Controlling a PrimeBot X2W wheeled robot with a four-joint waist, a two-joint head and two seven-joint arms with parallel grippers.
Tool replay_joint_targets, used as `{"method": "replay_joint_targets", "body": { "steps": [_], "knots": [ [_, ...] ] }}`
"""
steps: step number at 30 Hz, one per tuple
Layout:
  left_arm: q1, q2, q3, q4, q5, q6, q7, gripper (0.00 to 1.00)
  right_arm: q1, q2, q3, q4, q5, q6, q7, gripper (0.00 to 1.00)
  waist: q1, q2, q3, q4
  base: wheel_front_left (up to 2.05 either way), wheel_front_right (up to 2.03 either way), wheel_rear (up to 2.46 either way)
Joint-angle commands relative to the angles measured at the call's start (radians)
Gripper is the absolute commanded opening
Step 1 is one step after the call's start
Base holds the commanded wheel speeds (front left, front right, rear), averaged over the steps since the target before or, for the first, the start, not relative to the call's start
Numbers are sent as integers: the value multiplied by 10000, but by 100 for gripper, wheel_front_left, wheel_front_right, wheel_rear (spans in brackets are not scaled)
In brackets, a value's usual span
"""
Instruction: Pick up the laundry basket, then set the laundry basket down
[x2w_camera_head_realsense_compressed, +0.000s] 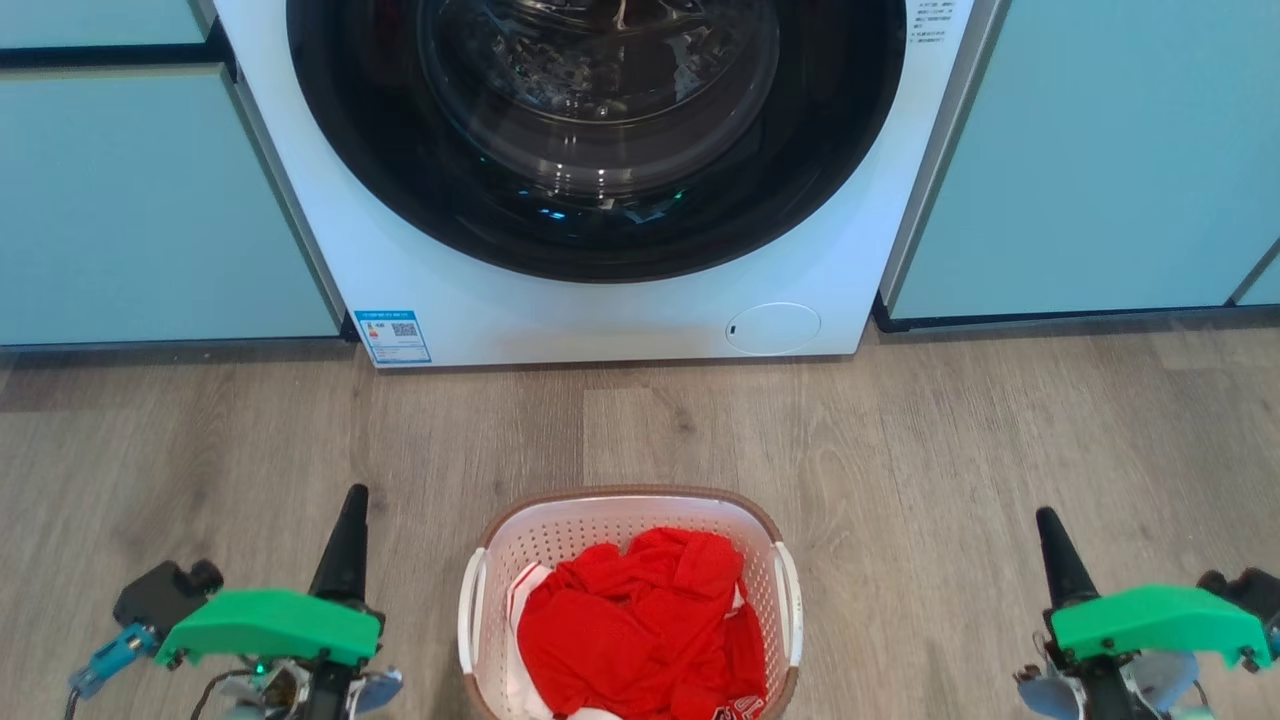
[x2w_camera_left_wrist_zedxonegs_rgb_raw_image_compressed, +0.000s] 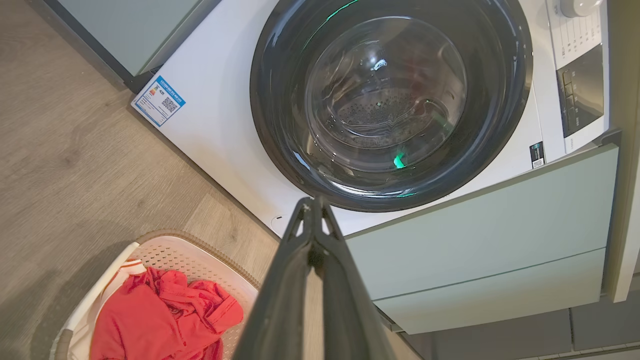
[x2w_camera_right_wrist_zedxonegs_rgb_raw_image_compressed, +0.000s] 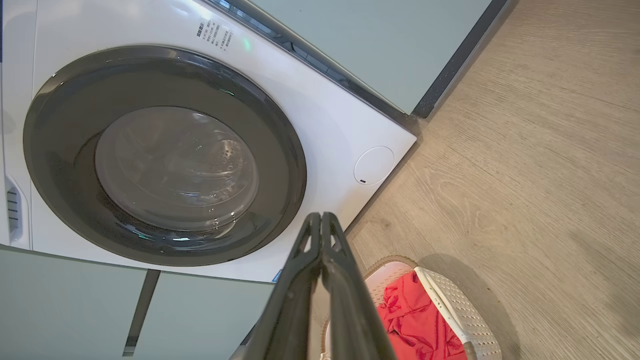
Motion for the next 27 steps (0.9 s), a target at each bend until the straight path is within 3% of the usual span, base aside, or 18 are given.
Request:
{"method": "replay_joint_targets", "body": {
  "steps": [1, 27],
  "knots": [
    [-583, 169, 377, -254, -302, -119, 98, 0, -614, -233, 59, -269, 269, 8, 82, 0, 0, 0, 7, -11, 0, 0, 0],
    [-974, 160, 1095, 98, -2952, -398, 830, 0, -1103, -253, -240, 74, 2579, 11, 802, 0, 0, 0, 108, -195, 0, 0, 0]
  ]
}}
